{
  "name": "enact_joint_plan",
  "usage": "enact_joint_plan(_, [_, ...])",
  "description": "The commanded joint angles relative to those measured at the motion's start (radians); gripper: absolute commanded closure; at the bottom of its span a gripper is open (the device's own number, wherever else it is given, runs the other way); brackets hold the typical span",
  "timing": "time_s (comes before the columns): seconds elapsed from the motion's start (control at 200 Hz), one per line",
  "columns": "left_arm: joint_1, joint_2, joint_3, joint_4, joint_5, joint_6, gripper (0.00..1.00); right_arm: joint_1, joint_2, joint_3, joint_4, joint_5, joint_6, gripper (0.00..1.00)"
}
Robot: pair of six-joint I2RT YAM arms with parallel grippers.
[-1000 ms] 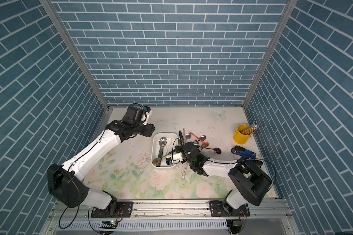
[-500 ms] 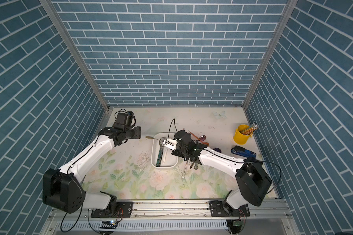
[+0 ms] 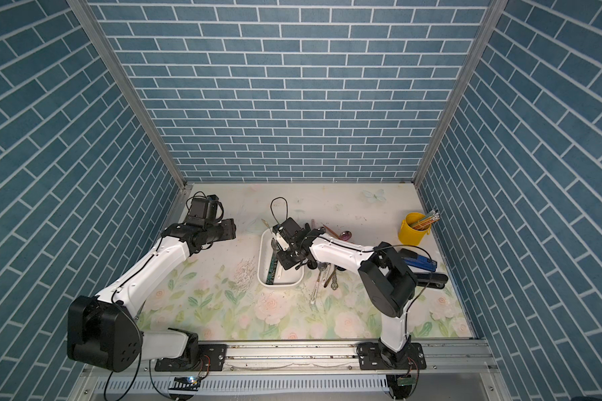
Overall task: Put the spoon into the storage box
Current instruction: Place the spoon in the storage box.
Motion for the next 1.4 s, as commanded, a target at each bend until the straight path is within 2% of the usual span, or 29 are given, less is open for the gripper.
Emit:
enact_joint_plan(0.0, [0.001,-0.02,-0.027,0.007,0.025,-0.007,0.35,-0.009,0.001,0.013,-0.101,-0.044,0.19,1.0])
enact_joint_plan(0.17, [0.001,-0.019,-0.049,0.022,0.047,-0.006,0.35,-0.021,0.012,0.002,-0.103,-0.067,0.294,1.0])
enact_joint_plan(0.355, [0.002,0.0,-0.055,0.032,0.093,-0.017,0.35,-0.025,0.075,0.041,-0.166,-0.093,0.319,1.0])
enact_joint_plan(0.575, [0.001,-0.009,-0.089,0.052,0.117,-0.027,0.35,-0.025,0.087,0.007,-0.158,-0.122,0.355,1.0])
enact_joint_plan(0.7, [-0.003,0.001,-0.09,0.052,0.129,-0.025,0.35,-0.023,0.109,0.039,-0.167,-0.13,0.351,0.92])
enact_joint_plan(0.805, [-0.012,-0.005,-0.091,0.052,0.128,-0.013,0.35,-0.023,0.099,0.065,-0.18,-0.108,0.348,0.74])
enact_joint_plan(0.92, [-0.037,0.001,-0.088,0.051,0.128,0.003,0.34,-0.022,0.067,0.076,-0.184,-0.078,0.347,0.62])
enact_joint_plan(1.18, [-0.142,0.076,-0.058,0.041,0.134,0.032,0.34,-0.022,-0.015,0.081,-0.205,0.017,0.37,0.59])
enact_joint_plan(1.395, [-0.225,0.169,-0.016,0.046,0.152,0.05,0.34,-0.05,-0.161,0.027,-0.161,0.099,0.401,0.58])
